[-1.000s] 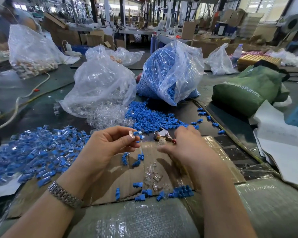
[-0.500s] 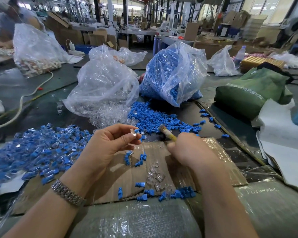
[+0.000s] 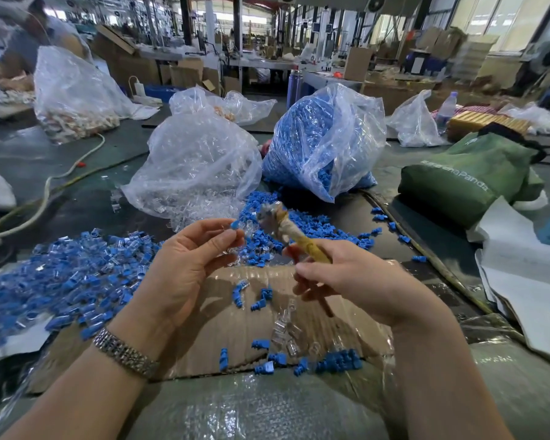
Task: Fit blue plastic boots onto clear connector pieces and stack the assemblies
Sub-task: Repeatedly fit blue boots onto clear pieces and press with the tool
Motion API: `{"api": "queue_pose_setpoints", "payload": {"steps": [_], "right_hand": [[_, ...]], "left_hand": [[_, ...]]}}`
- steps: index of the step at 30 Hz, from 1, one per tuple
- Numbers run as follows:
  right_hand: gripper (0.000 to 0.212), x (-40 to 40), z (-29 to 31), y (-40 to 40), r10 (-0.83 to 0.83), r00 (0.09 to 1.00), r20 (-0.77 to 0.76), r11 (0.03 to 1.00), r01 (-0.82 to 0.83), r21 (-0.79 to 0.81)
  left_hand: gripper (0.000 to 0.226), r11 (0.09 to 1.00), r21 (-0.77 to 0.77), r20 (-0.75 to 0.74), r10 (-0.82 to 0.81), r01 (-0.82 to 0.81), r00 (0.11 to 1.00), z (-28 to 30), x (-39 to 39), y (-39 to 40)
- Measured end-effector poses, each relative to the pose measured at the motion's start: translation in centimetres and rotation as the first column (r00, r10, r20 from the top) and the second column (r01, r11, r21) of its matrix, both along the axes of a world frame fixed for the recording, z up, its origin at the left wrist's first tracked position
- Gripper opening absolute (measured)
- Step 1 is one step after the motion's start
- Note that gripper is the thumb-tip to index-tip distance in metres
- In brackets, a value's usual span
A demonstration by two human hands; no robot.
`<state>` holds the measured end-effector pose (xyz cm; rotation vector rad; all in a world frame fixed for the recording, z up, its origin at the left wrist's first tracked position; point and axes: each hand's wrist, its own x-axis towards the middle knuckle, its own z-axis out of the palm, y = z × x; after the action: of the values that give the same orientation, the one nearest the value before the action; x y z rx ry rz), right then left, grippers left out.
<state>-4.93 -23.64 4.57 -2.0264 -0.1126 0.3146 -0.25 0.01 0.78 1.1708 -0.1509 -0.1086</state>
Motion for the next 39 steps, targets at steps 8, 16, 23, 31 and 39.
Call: {"api": "queue_pose_setpoints", "payload": {"steps": [8,16,23,31,39], "right_hand": [[0.021,-1.0,-0.2,0.8,0.14,0.99,-0.004,0.986,-0.14,-0.095],[0.021,-0.4,-0.6,0.9,0.155,0.988,0.0,0.988,-0.155,-0.017],[0.015,-0.3,-1.1,1.4,0.166,0.986,0.004,0.986,-0.166,-0.008],[0.017,-0.4,-1.3,1.9,0.173,0.984,0.044,0.982,-0.176,0.069],[0.033,-0.6,-1.2,1.8,0.215,0.974,0.073,0.976,-0.216,0.002]], "left_hand": [[0.022,1.0,-0.009,0.024,0.007,-0.007,1.0,-0.1,0.2,0.1],[0.023,0.998,0.065,0.082,0.018,-0.023,0.997,-0.1,0.1,0.0],[0.024,0.999,0.044,0.07,0.021,-0.024,0.997,-0.1,0.2,0.1],[0.026,0.999,0.023,0.054,0.041,-0.042,0.998,-0.1,0.3,-0.1],[0.037,0.998,0.051,0.084,0.041,-0.045,0.996,-0.1,0.3,-0.4]]}}
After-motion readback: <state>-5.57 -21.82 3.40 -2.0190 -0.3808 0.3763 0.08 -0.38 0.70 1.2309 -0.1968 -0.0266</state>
